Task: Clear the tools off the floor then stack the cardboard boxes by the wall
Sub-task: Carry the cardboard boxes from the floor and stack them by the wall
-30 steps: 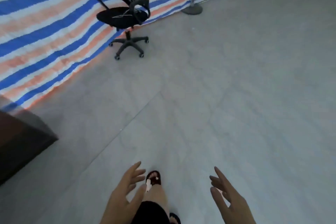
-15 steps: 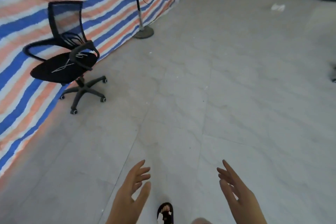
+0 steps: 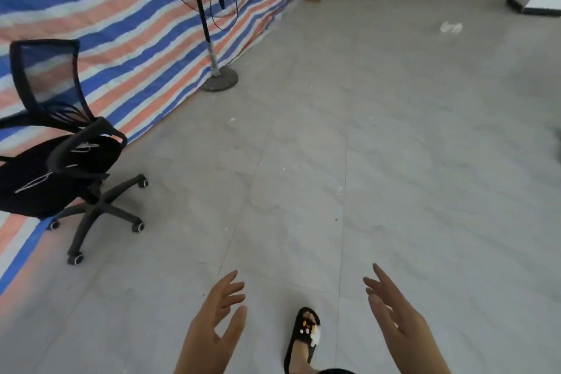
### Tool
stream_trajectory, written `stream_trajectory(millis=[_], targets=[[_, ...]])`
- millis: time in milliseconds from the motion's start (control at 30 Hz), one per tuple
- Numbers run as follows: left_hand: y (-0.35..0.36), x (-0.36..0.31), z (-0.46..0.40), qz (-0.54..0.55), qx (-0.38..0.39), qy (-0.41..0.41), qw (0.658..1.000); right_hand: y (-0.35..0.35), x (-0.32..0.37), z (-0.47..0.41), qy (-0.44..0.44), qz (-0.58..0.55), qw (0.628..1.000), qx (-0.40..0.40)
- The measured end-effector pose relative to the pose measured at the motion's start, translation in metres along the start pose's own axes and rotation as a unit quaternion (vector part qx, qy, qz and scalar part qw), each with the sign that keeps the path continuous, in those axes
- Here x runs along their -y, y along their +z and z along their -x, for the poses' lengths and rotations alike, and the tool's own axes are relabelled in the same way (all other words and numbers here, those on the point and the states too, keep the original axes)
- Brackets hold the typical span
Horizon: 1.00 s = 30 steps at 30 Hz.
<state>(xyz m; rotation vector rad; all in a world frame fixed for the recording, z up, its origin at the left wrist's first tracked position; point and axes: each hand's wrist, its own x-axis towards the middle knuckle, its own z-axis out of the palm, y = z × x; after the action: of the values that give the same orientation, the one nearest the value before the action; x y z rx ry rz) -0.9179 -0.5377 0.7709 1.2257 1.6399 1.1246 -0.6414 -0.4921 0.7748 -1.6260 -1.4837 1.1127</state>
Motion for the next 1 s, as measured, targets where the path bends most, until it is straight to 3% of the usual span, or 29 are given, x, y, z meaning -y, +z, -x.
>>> stream_trajectory(millis=[133,400,600,767,1000], targets=[[0.013,-0.029,-0.113,-0.008,-0.028,0.017,0.999,-0.017,0.031,-0.120,-0.026,0.001,1.000,-0.010],[0.036,-0.034,-0.304,0.011,-0.052,-0.002,0.999,-0.003,0.052,-0.315,0.009,0.004,1.000,0.004],[0.030,-0.035,-0.501,0.009,-0.041,-0.013,0.999,0.032,0.090,-0.503,-0.007,-0.011,1.000,-0.016],[0.020,-0.078,-0.674,0.011,-0.026,0.019,0.999,0.043,0.139,-0.640,-0.050,-0.017,0.996,-0.067],[0.066,-0.093,-0.868,-0.001,0.015,0.008,1.000,0.025,0.148,-0.811,0.013,-0.061,0.993,-0.097]])
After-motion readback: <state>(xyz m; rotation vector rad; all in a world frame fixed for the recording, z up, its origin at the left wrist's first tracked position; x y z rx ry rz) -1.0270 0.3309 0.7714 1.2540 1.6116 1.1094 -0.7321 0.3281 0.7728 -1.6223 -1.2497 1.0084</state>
